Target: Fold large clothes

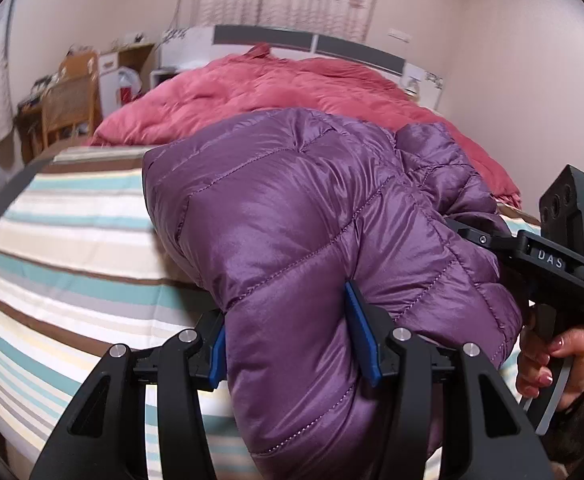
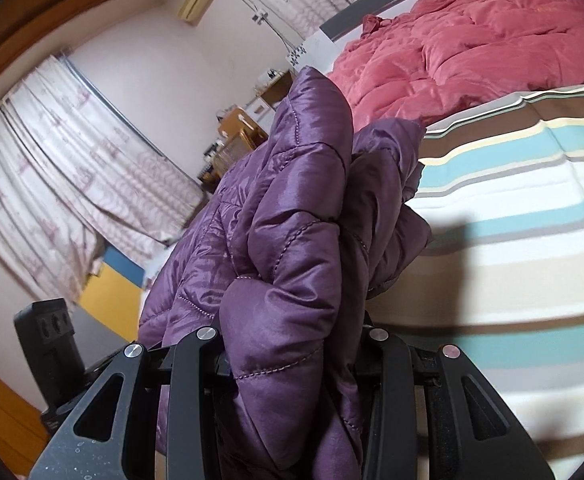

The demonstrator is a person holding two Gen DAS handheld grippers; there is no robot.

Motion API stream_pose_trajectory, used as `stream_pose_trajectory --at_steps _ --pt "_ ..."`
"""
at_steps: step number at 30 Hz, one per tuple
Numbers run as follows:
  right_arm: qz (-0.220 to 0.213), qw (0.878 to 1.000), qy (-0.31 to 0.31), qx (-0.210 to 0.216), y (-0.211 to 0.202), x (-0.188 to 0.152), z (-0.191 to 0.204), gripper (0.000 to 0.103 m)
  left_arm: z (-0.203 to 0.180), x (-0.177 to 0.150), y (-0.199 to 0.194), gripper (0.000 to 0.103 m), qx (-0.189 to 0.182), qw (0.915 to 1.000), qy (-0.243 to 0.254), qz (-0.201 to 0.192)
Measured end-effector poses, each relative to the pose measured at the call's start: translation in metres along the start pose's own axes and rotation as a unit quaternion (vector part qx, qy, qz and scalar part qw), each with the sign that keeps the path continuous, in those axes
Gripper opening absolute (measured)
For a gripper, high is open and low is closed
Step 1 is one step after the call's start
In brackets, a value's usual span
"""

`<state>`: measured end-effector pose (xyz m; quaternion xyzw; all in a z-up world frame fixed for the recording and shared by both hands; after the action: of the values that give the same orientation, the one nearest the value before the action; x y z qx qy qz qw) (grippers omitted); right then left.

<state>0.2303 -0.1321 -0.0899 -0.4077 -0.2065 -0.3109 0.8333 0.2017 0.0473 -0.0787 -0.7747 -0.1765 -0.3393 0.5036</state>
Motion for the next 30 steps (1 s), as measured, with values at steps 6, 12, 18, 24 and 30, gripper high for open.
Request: stream_pose_trajectory --at_steps 6,12,18,24,30 --pt "0.014 0.998 -0.029 -0.046 0.029 -0.013 -0.007 0.036 0.023 -0.025 0.028 0.053 0.006 0.9996 -0.021 0.016" --pt "0.016 0.998 -0.019 -0.062 0.024 -0.025 -0.012 0.044 0.025 -0.043 0.021 0.057 -0.004 0.9999 -0.013 0.005" --pt "0.001 0.995 -0.043 -0.091 -0.004 -0.041 -0.005 0.046 0.028 -0.051 0.009 0.058 -0.002 1.0 -0.001 0.008" --pt "0.011 0.993 -0.039 -0.114 -0.007 -0.061 -0.018 0.048 0.022 -0.06 0.002 0.06 0.01 0.9995 0.029 0.007" --pt "0.017 0.99 -0.042 -0.137 0.009 -0.062 -0.026 0.053 0.025 -0.067 0.005 0.062 0.02 0.9995 0.025 0.005"
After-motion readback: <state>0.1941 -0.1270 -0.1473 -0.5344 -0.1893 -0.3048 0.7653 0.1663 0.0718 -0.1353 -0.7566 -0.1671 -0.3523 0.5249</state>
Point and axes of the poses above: each gripper's, at about its wrist camera, not at the fingertips, and y roughly the way its jaws point, z to its left, x to its top, the point moved 7 cm from there along y, roughly the way its jaws point, and after that the axes turned 7 degrees about -x, right-handed, at the moved point
